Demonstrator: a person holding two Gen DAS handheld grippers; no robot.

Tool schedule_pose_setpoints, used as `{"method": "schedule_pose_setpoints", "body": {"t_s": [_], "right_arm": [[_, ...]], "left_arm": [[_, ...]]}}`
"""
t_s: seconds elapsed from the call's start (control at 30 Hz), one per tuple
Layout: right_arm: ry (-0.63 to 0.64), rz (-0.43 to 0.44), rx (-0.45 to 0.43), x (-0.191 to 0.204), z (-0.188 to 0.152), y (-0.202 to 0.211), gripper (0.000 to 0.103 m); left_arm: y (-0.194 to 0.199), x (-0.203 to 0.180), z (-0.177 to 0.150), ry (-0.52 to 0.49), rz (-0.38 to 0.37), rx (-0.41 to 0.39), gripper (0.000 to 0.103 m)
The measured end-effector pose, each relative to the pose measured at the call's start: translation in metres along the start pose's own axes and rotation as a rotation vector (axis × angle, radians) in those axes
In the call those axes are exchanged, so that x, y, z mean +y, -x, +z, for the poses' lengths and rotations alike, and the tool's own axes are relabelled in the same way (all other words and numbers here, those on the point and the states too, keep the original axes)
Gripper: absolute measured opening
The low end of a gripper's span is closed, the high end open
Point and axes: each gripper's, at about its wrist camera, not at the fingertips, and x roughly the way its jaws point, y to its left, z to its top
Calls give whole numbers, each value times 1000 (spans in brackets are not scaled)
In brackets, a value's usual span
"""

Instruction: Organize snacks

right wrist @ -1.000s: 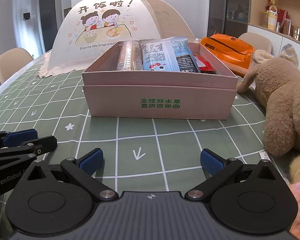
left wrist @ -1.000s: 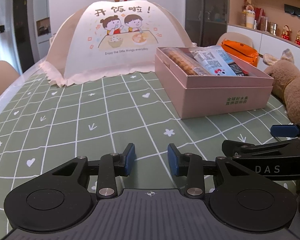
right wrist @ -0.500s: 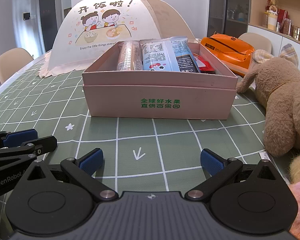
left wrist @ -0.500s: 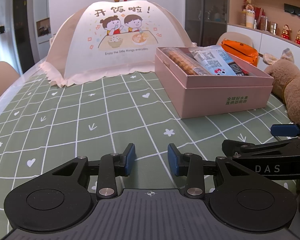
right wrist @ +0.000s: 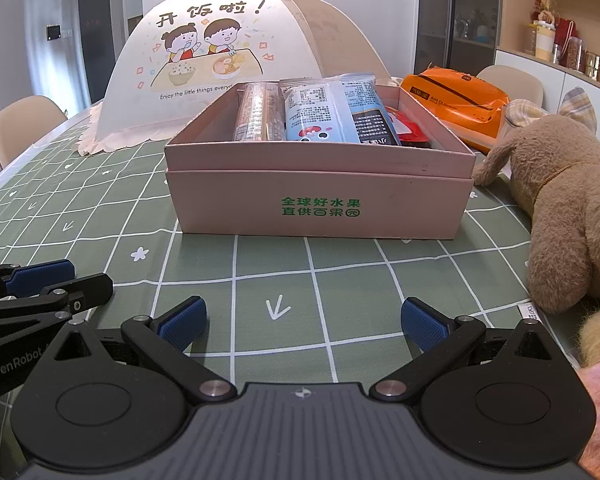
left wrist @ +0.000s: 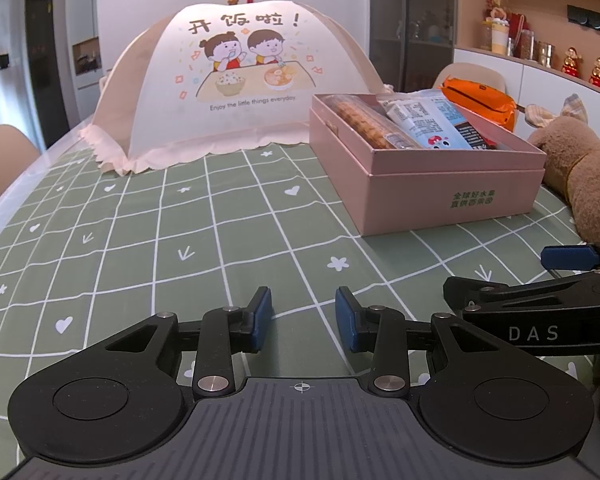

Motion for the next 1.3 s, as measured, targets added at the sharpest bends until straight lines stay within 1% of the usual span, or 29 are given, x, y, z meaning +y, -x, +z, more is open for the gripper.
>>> {"method": "schedule_pose_setpoints", "body": {"t_s": [1.3], "right_arm": [[1, 1, 0, 0, 0, 0, 103]], "left_arm": [[0, 1, 0, 6, -6, 0, 40]]}}
